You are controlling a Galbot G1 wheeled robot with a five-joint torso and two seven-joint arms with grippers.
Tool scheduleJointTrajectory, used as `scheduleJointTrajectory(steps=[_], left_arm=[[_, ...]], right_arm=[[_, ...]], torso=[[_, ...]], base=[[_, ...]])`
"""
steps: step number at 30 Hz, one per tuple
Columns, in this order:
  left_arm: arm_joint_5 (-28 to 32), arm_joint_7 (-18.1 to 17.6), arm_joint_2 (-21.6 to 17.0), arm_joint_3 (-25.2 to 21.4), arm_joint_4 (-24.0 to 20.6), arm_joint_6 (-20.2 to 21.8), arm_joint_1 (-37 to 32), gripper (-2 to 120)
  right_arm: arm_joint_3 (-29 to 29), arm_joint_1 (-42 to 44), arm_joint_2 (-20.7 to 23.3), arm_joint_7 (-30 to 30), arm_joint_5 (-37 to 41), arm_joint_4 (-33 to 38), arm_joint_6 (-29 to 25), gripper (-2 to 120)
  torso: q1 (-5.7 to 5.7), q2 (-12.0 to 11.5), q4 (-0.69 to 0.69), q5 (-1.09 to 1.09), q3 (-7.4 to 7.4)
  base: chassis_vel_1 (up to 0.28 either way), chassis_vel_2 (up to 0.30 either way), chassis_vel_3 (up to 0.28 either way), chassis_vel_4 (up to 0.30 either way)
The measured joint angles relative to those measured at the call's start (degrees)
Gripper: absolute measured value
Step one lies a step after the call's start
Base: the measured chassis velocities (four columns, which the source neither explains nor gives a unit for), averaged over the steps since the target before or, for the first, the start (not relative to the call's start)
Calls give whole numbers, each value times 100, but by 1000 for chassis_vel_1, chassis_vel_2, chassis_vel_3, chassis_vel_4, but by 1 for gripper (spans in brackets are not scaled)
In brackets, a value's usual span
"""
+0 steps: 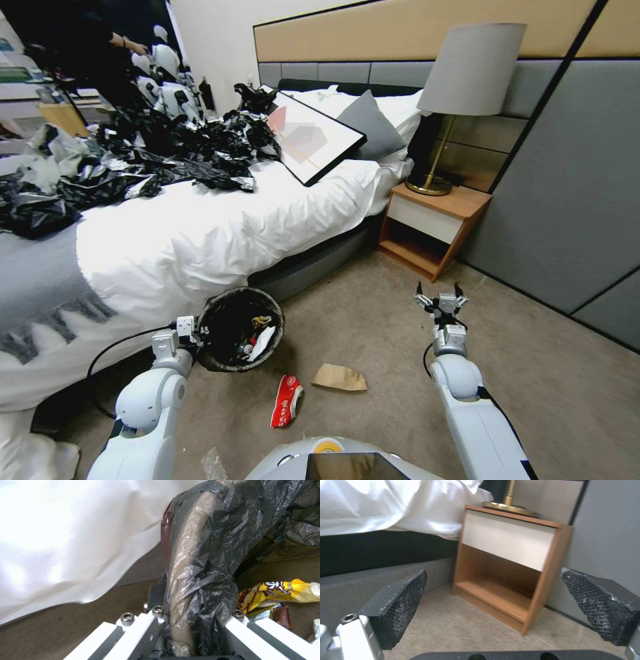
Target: Pick up the trash bin, then pick up the garbage from the floor and place it into the trash bin.
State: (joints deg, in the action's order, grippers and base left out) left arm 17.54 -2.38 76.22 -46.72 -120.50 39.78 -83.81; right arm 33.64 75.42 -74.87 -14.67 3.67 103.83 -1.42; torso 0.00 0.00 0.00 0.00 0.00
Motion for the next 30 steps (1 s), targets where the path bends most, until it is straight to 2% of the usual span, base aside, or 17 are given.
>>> scheduleJointTrajectory(steps=[30], left_arm=[[-234, 123, 47, -7, 15, -118, -26, 0]], right_arm=[[-100, 2, 42, -142, 284, -10, -98, 100]], torso=[[0, 0, 0, 0, 0]], base=[[7, 10, 8, 10]])
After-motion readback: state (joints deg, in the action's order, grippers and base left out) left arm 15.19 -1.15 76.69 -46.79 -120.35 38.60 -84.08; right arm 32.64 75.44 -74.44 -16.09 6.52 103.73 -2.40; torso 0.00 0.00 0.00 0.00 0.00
